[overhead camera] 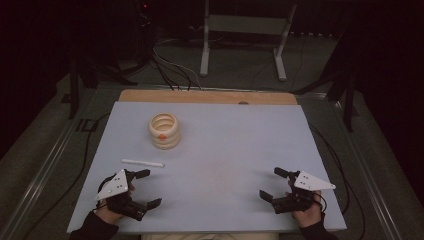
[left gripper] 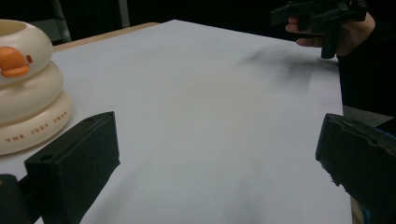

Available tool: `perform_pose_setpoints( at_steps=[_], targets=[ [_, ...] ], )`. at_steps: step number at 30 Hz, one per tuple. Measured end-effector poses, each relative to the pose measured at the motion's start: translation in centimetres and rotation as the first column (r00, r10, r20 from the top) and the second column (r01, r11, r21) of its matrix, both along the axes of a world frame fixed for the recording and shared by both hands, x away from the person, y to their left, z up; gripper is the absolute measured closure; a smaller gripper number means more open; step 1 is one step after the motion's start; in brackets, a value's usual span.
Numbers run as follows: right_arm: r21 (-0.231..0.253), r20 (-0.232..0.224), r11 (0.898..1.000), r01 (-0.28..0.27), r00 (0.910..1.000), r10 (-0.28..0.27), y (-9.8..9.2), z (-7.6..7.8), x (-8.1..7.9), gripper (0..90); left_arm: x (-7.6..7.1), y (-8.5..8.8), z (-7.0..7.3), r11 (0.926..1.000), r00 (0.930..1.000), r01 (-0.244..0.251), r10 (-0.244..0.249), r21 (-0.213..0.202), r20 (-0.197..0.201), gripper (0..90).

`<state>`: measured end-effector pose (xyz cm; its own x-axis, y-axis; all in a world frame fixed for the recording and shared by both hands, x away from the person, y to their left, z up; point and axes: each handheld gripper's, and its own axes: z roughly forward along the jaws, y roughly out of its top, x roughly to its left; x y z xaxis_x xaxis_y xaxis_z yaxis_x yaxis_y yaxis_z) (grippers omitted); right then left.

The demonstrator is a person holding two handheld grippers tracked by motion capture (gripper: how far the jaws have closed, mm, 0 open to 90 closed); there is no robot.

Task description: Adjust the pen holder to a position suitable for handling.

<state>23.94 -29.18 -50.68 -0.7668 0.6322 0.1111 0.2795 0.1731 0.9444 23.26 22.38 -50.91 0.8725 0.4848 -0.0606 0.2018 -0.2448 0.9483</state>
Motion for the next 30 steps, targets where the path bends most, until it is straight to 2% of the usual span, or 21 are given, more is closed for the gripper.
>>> perform_pose_setpoints(
  at_steps=[12, 17, 19, 21, 22, 25, 30],
  targets=[
    [-0.044, 0.001, 0.999, -0.014, 0.9999, 0.014, 0.6, 0.0, -0.3, 0.0, 0.0, -0.4, -0.1, 0.9987, 0.9993, 0.033, -0.032, 0.038, -0.020, 0.1],
    [-0.037, -0.006, 0.999, -0.012, 0.9999, 0.012, 0.7, -0.1, -0.3, 0.0, 0.1, -0.8, -0.2, 0.9970, 0.9975, 0.060, -0.058, 0.049, -0.039, 0.1],
    [-0.038, -0.015, 0.999, -0.012, 0.9998, 0.012, 0.8, -0.1, -0.3, 0.0, 0.0, -1.1, 0.1, 0.9942, 0.9957, 0.087, -0.085, 0.063, -0.039, 0.2],
    [-0.022, -0.026, 1.000, -0.019, 0.9995, 0.019, 0.8, 0.0, -0.3, 0.0, -0.1, -1.2, 0.2, 0.9930, 0.9941, 0.104, -0.101, 0.057, -0.039, 0.2],
    [-0.018, -0.031, 1.000, -0.023, 0.9993, 0.022, 0.8, 0.1, -0.3, 0.0, -0.1, -1.3, 0.5, 0.9890, 0.9903, 0.132, -0.128, 0.068, -0.053, 0.1],
    [-0.023, -0.030, 0.999, -0.026, 0.9992, 0.025, 0.9, 0.1, -0.4, 0.0, -0.1, -1.4, 0.6, 0.9880, 0.9900, 0.135, -0.131, 0.075, -0.052, 0.1],
    [-0.010, -0.033, 0.999, -0.034, 0.9989, 0.033, 1.0, 0.3, -0.5, 0.0, 0.2, -2.1, 2.5, 0.9853, 0.9884, 0.151, -0.148, 0.081, -0.032, 0.1]
  ],
)
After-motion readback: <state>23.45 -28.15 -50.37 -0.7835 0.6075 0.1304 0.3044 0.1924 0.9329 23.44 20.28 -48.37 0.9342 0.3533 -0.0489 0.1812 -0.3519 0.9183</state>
